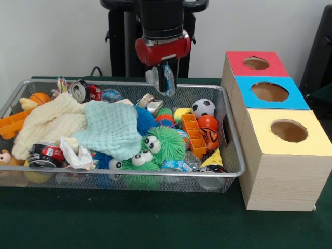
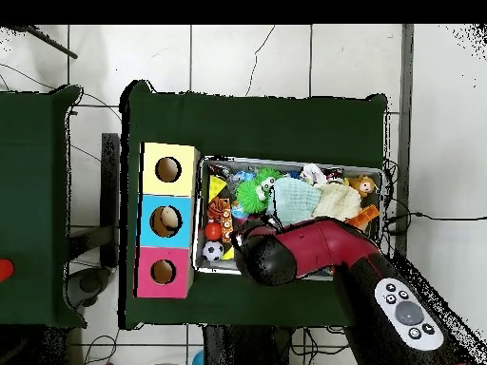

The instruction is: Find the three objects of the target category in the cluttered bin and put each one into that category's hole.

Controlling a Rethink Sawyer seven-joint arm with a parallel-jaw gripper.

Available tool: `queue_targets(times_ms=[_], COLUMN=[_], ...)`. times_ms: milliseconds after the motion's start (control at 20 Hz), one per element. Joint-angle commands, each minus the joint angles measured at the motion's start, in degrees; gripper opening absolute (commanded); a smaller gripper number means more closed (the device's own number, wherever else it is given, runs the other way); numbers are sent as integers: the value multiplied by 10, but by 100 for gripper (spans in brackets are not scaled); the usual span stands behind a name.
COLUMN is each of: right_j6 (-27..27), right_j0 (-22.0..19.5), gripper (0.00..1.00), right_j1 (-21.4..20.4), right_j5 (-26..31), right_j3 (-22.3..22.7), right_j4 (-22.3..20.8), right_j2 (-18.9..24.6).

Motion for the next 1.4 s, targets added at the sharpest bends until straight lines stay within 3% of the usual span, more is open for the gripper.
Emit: queue_targets(times_ms=[50, 750, 1100, 1400], right_j6=[-3, 16, 34, 50], right_j0=[19, 59, 74, 88], gripper=[0, 0, 0, 0], right_j1=[-37, -81, -52, -52], right_j5=[85, 104, 83, 79], right_j3=[9, 19, 6, 4], right_j4=[54, 119, 107, 114], right_j2=[27, 10, -19, -27])
